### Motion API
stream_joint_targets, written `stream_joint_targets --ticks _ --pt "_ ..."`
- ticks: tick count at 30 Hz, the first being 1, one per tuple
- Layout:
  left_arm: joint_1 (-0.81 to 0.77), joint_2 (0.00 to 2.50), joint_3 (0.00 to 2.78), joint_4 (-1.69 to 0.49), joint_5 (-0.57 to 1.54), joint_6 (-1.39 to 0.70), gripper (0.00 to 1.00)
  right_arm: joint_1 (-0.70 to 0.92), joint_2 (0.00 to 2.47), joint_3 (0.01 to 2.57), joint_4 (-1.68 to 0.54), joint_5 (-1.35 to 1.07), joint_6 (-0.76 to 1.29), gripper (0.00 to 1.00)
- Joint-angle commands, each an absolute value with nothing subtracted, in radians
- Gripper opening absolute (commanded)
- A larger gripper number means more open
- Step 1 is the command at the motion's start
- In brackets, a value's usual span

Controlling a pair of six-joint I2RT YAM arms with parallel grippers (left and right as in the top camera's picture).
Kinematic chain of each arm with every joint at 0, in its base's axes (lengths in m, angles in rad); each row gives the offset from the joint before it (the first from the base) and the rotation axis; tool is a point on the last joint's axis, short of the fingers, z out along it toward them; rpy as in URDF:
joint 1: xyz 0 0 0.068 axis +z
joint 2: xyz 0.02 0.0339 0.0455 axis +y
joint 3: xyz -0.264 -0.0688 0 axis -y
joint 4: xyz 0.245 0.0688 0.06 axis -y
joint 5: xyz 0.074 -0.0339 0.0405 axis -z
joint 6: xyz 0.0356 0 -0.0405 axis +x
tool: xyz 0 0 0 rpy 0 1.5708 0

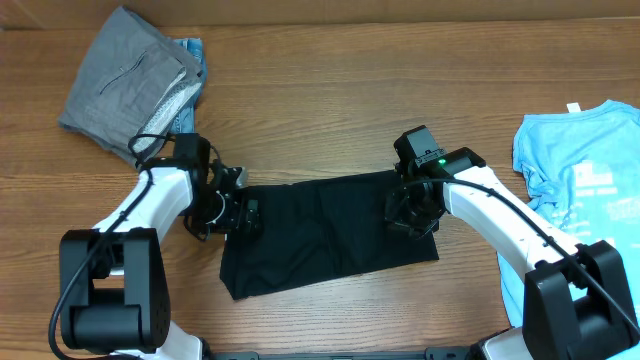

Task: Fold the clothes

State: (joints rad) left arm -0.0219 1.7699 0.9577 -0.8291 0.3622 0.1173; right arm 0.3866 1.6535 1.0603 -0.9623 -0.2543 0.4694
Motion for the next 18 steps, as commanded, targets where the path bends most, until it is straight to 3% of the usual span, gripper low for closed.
stream_joint_targets --ticks 1,5,6,9,11,12,18 --pt "-0.068 1.948 0.847 -0.834 0.393 0.148 0.84 0.385 1.629 1.065 -0.96 -0.243 0.463 0.24" --pt "-0.065 1.948 0.847 -0.837 0.368 0.091 0.7 0.385 1.629 1.065 -0.961 -0.243 0.463 0.25" --pt "-0.065 1.948 0.847 -0.837 0.366 0.07 0.55 0.385 1.629 1.065 -0.961 -0.242 0.463 0.28" --pt "-0.065 1.948 0.847 -0.847 0.362 0.056 0.24 0.385 1.629 1.065 -0.964 -0.239 0.463 0.29" --pt "-0.063 1.948 0.85 -0.862 0.356 0.044 0.08 0.385 1.629 1.065 -0.971 -0.229 0.463 0.29" --pt "-0.059 1.948 0.855 -0.871 0.356 0.04 0.04 0.385 1.629 1.065 -0.974 -0.221 0.463 0.29" --pt "-0.003 1.946 0.973 -1.051 0.321 0.019 0.04 0.385 1.627 1.077 -0.983 -0.213 0.463 0.26"
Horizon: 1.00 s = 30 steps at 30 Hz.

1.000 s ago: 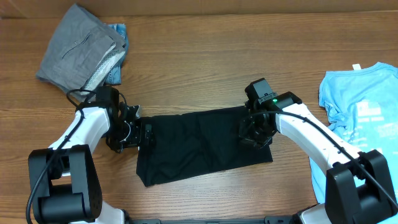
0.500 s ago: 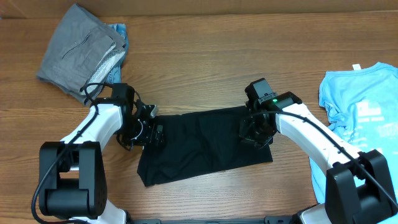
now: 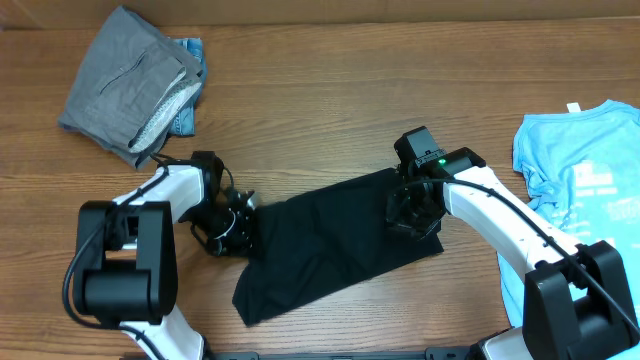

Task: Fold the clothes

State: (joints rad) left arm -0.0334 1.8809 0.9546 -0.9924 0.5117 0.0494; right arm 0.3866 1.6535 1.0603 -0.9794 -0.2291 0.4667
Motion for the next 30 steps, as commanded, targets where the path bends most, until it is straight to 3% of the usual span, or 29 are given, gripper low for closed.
stream_joint_targets --ticks 1,10,20,28,29,30 --pt "0.01 1.945 1.006 -1.095 0.309 0.019 0.04 0.385 1.623 1.085 -0.991 -0.213 0.463 0.25" --pt "0.101 1.904 1.421 -1.487 0.079 -0.02 0.04 0.385 1.584 1.195 -1.08 -0.168 0.463 0.25" --pt "0.056 1.904 1.882 -1.67 0.02 -0.097 0.04 0.385 1.584 1.213 -1.085 -0.168 0.463 0.25" --pt "-0.201 1.91 1.822 -1.64 0.109 -0.298 0.04 0.353 1.584 1.213 -1.118 -0.169 0.463 0.25" --pt "-0.255 1.91 1.804 -1.632 0.107 -0.308 0.05 0.344 1.584 1.213 -1.121 -0.169 0.463 0.25" --pt "-0.302 1.91 1.79 -1.628 0.097 -0.307 0.13 0.336 1.584 1.213 -1.124 -0.169 0.463 0.25"
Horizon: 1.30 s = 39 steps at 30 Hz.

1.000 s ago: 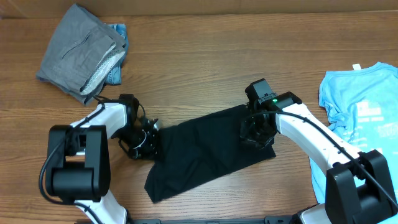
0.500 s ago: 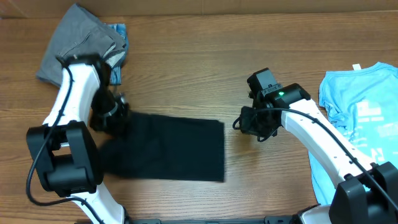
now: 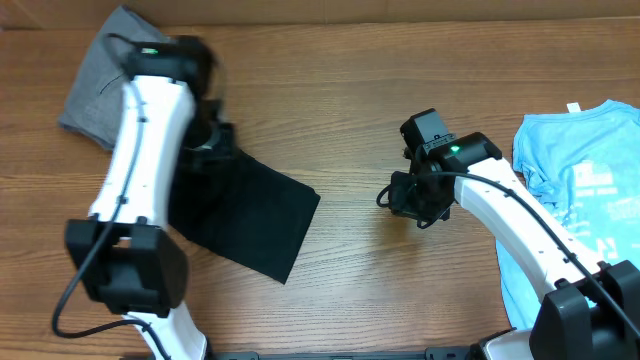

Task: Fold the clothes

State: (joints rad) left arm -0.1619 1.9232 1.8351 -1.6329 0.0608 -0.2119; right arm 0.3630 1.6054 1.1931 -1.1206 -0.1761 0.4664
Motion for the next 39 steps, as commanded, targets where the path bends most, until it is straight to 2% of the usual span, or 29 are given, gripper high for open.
stream_joint_targets --ticks 1,2,3,6,7,12,14,16,20,23,26,28,30,33,39 --pt "-0.345 1.91 1.78 -1.63 0.073 -0.307 0.36 0.328 1.584 1.213 -1.127 -0.17 0.463 0.25" --pt "-0.39 1.91 1.773 -1.64 0.043 -0.308 0.58 0.318 1.584 1.213 -1.133 -0.17 0.463 0.25" --pt "-0.442 1.91 1.771 -1.655 0.013 -0.308 0.62 0.309 1.584 1.213 -1.137 -0.17 0.463 0.25" --pt "-0.508 1.91 1.78 -1.682 -0.009 -0.307 0.51 0.294 1.584 1.213 -1.139 -0.169 0.462 0.25" --pt "-0.507 1.909 1.784 -1.691 -0.013 -0.303 0.51 0.294 1.584 1.213 -1.138 -0.169 0.458 0.25" --pt "-0.434 1.876 1.785 -1.691 -0.012 -0.282 0.55 0.294 1.584 1.213 -1.132 -0.176 0.439 0.26" --pt "-0.378 1.865 1.786 -1.691 -0.02 -0.273 0.59 0.299 1.584 1.213 -1.112 -0.215 0.4 0.27" --pt "-0.288 1.863 1.786 -1.688 -0.031 -0.257 0.61 0.322 1.584 1.213 -1.032 -0.384 0.275 0.35" --pt "-0.173 1.863 1.785 -1.677 -0.025 -0.22 0.57 0.389 1.584 1.209 -0.908 -0.465 0.262 0.47" --pt "-0.112 1.863 1.785 -1.664 0.0 -0.184 0.5 0.46 1.586 1.19 -0.782 -0.458 0.299 0.58" --pt "-0.063 1.863 1.785 -1.643 0.066 -0.118 0.48 0.53 1.61 1.177 -0.671 -0.383 0.376 0.61" --pt "-0.036 1.863 1.784 -1.636 0.086 -0.09 0.37 0.572 1.644 1.177 -0.601 -0.322 0.411 0.65" --pt "-0.018 1.863 1.779 -1.634 0.086 -0.072 0.28 0.599 1.681 1.177 -0.536 -0.329 0.421 0.64" --pt "0.009 1.864 1.748 -1.605 0.086 -0.06 0.15 0.631 1.748 1.177 -0.452 -0.342 0.431 0.54" --pt "0.056 1.864 1.569 -1.481 0.168 -0.059 0.15 0.657 1.844 1.177 -0.381 -0.341 0.484 0.51"
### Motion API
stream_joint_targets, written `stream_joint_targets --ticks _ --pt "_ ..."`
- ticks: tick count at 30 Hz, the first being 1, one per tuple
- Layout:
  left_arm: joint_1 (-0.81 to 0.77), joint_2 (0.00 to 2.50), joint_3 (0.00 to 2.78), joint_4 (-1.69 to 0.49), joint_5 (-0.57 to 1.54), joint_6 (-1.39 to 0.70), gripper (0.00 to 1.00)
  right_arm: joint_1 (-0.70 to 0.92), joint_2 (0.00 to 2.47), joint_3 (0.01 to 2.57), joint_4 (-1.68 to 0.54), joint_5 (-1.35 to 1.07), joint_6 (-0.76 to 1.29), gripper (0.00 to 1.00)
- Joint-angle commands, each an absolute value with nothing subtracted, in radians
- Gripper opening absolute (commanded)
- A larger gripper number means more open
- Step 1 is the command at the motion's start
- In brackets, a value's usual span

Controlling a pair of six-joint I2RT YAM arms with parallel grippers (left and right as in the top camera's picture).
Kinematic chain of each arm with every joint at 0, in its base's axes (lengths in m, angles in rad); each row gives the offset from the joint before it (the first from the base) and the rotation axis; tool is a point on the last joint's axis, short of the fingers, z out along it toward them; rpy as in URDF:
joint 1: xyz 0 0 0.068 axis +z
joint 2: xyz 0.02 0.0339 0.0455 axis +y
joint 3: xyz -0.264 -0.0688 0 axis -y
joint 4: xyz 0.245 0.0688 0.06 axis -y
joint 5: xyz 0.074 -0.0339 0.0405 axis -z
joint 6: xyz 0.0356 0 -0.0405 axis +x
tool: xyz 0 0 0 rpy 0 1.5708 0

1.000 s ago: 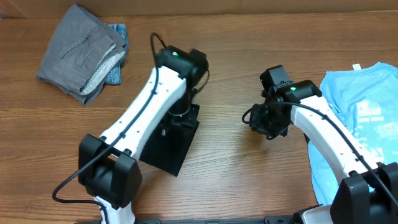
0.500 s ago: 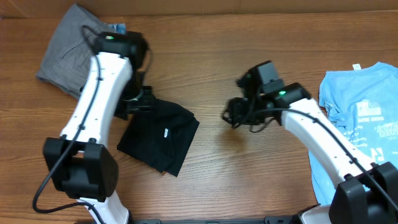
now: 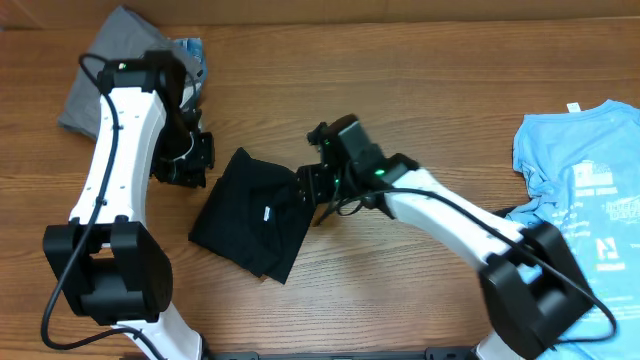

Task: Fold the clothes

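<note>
A black garment (image 3: 248, 215) lies folded into a compact slanted shape left of the table's centre, with a small white label showing on top. My left gripper (image 3: 192, 160) hangs just off its upper left corner, apart from the cloth, jaws spread. My right gripper (image 3: 305, 188) has reached across to the garment's right edge and sits at or on the cloth. Whether its fingers are closed on the fabric is hidden by the wrist.
A pile of folded grey clothes (image 3: 120, 80) with a blue piece under it lies at the back left, close behind the left arm. A light blue T-shirt (image 3: 585, 180) lies spread at the right edge of the wooden table (image 3: 420, 80).
The left gripper held the black garment at its upper left; now it is beside it with the cloth lying flat. The right gripper has moved from mid-table to the garment's right edge. The garment looks more compact.
First both grippers were on the ends of the black garment, spread mid-table. Then the garment lay skewed between them. Later it was at the left under the raised left arm, with the right gripper clear of it. Now it lies folded there, the right gripper at its edge.
</note>
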State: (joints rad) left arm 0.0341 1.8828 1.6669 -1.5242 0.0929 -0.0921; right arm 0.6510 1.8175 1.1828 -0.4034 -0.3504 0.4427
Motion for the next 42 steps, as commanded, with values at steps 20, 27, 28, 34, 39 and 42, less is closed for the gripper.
stream_joint_targets --ticks 20,27,28,34,39,42 --pt "0.112 1.863 1.116 -1.153 0.114 -0.085 0.21 0.545 1.835 1.182 -0.613 -0.173 0.46 0.36" --pt "0.118 1.862 1.227 -1.249 0.343 0.018 0.54 0.53 1.717 1.22 -0.697 -0.472 0.342 0.41" --pt "0.118 1.862 1.254 -1.269 0.367 0.031 0.54 0.542 1.697 1.22 -0.693 -0.529 0.342 0.36" --pt "0.119 1.862 1.423 -1.327 0.459 0.091 0.62 0.706 1.7 1.201 -0.627 -0.53 0.474 0.27" --pt "0.126 1.865 1.44 -1.217 0.381 0.091 0.9 0.801 1.853 1.188 -0.53 -0.461 0.64 0.23" --pt "0.127 1.874 1.439 -1.181 0.329 0.092 1.0 0.81 1.954 1.188 -0.529 -0.475 0.777 0.15"
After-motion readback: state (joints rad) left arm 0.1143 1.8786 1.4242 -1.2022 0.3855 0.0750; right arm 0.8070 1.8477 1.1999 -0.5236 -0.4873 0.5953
